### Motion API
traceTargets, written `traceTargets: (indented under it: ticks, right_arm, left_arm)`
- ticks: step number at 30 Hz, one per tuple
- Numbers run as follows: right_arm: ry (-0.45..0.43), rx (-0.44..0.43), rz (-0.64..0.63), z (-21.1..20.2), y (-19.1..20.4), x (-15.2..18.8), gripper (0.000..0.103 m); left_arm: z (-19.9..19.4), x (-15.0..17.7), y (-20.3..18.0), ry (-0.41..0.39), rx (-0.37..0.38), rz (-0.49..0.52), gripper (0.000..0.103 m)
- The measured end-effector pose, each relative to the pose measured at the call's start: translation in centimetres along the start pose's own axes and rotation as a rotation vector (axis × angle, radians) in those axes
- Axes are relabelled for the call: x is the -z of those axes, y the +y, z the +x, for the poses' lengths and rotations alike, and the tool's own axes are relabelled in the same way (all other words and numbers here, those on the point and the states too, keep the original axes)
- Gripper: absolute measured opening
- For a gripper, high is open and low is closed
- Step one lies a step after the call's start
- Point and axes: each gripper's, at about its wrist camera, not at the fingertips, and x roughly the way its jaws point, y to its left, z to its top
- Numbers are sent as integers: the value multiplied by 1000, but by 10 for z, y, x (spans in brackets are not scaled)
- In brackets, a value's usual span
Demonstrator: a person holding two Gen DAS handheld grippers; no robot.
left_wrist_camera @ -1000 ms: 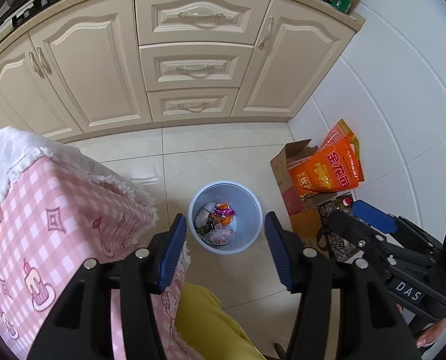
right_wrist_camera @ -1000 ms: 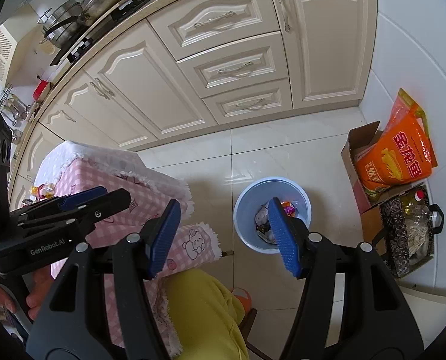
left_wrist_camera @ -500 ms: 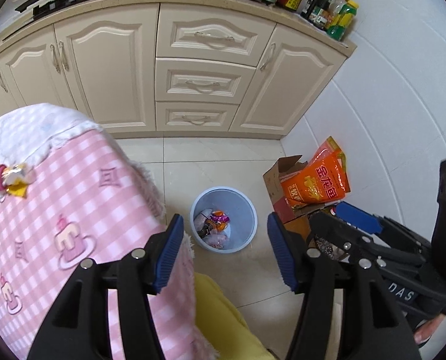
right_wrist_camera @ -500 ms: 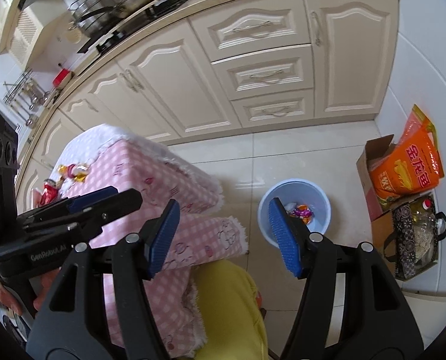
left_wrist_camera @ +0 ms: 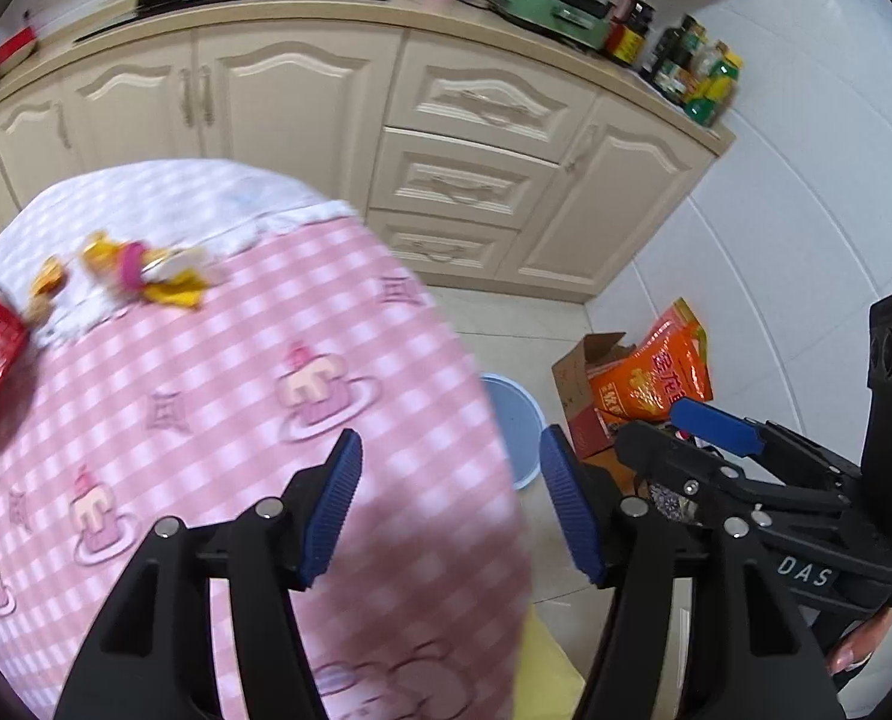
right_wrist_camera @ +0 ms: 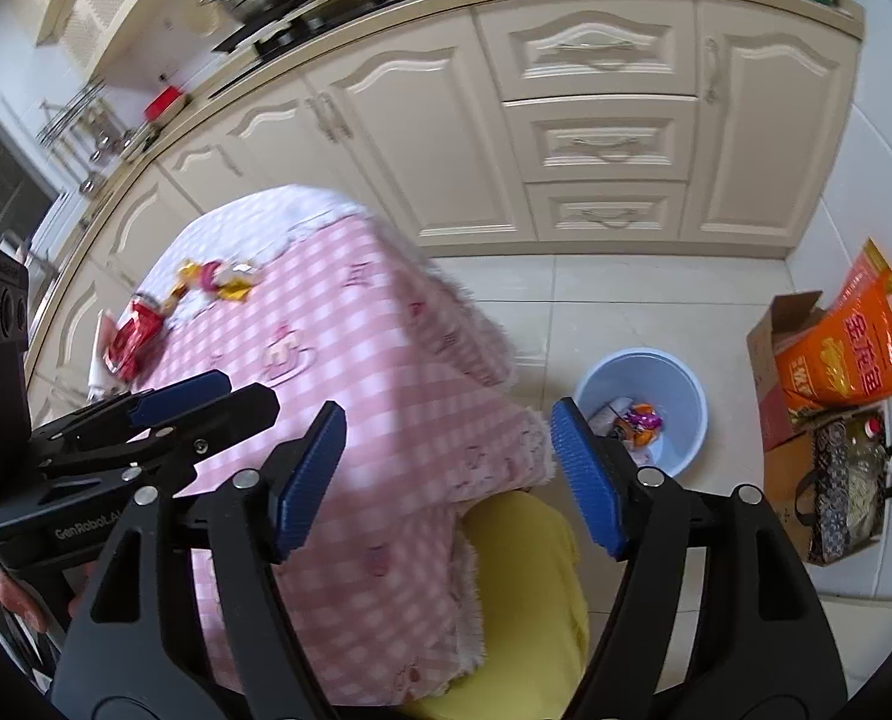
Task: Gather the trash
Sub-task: 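Move both open tools back over the remaining trash on the table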
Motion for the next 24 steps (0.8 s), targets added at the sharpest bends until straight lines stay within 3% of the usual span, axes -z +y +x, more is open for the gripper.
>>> traceTargets:
  ticks: [10, 16, 24]
  right_arm:
    - [28, -15, -101, 24, 70, 0, 73]
    - [63, -15, -172, 49, 108, -10, 74]
    - [119, -19, -237, 88, 149, -27, 75]
  left_arm:
    - [-32, 17, 73, -47, -18, -104, 62]
    - [-45, 20, 121, -72, -29, -195, 70]
    - [-52, 17, 187, -82, -53, -309, 71]
